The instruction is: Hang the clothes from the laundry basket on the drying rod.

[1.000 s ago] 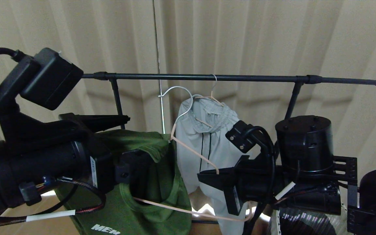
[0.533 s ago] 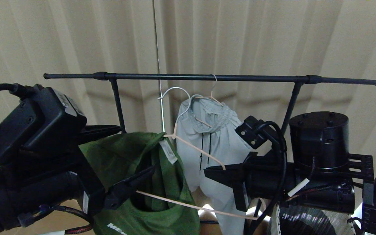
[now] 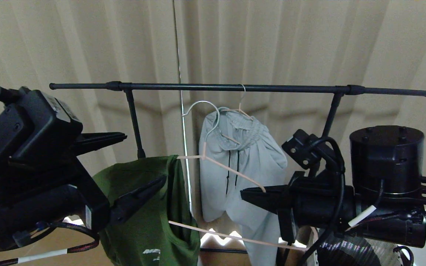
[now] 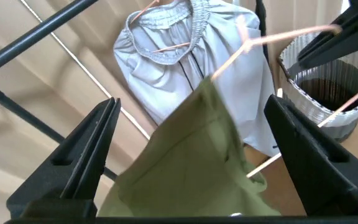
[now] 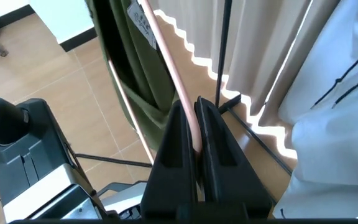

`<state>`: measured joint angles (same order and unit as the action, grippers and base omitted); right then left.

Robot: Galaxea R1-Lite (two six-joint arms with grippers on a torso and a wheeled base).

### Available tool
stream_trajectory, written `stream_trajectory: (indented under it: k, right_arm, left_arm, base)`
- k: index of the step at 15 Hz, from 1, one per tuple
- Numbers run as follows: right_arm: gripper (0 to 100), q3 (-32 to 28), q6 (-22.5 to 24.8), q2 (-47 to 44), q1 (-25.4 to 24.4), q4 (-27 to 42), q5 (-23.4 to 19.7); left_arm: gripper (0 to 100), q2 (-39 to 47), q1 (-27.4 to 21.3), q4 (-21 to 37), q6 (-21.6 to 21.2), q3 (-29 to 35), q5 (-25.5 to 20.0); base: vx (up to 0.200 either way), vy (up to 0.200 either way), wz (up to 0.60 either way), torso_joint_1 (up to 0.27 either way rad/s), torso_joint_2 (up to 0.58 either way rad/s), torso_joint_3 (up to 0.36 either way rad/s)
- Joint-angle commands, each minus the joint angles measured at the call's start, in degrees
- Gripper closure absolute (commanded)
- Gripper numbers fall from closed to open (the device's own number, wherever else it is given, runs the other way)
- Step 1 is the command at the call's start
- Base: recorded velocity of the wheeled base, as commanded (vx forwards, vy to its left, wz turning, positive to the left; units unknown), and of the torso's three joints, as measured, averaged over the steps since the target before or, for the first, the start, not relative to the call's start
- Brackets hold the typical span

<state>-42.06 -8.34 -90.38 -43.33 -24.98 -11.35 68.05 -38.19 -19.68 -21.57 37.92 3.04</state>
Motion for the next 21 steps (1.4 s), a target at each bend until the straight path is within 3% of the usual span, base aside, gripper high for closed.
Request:
stream_trajectory:
  k: [1, 2, 5, 10, 12, 21]
  right_arm:
    - [100, 2.2, 3.1, 3.2, 2.5, 0.0, -0.2]
    - [100, 2.7, 4.3, 3.9, 3.3, -0.1, -0.2]
    - [100, 3.3, 5.9, 6.6, 4.1, 0.0, -0.3]
    - [100, 4.4, 8.9, 8.8, 4.0, -0.2, -0.5]
    - [100, 4.4, 10.9, 8.9, 4.0, -0.5, -0.5]
    - [100, 3.8, 12.7, 8.6, 3.4, -0.6, -3.7]
  left_arm:
    - [0, -0.5, 2.2, 0.0, -0.1, -0.6, 0.0]
    - [0, -0.5, 2.4, -0.1, -0.1, -0.7, -0.2]
    - [0, -0.9, 2.8, 0.0, -1.9, -0.6, -7.7]
    - [0, 2.5, 10.0, 0.0, -10.1, -0.5, -17.4]
    - [0, 4.8, 11.4, -0.1, -14.4, 0.6, -18.1]
    - [0, 8.7, 11.2, -0.1, -19.1, 3.4, -18.1]
  base:
    - [0.000, 0.000, 0.00, 0.000, 0.00, 0.000]
    - [0.000, 0.000, 0.00, 0.000, 0.00, 0.000]
    - [0.000, 0.000, 0.00, 0.000, 0.00, 0.000]
    - [0.000, 0.000, 0.00, 0.000, 0.00, 0.000]
    - [0.000, 0.000, 0.00, 0.000, 0.00, 0.000]
    - [0.000, 0.000, 0.00, 0.000, 0.00, 0.000]
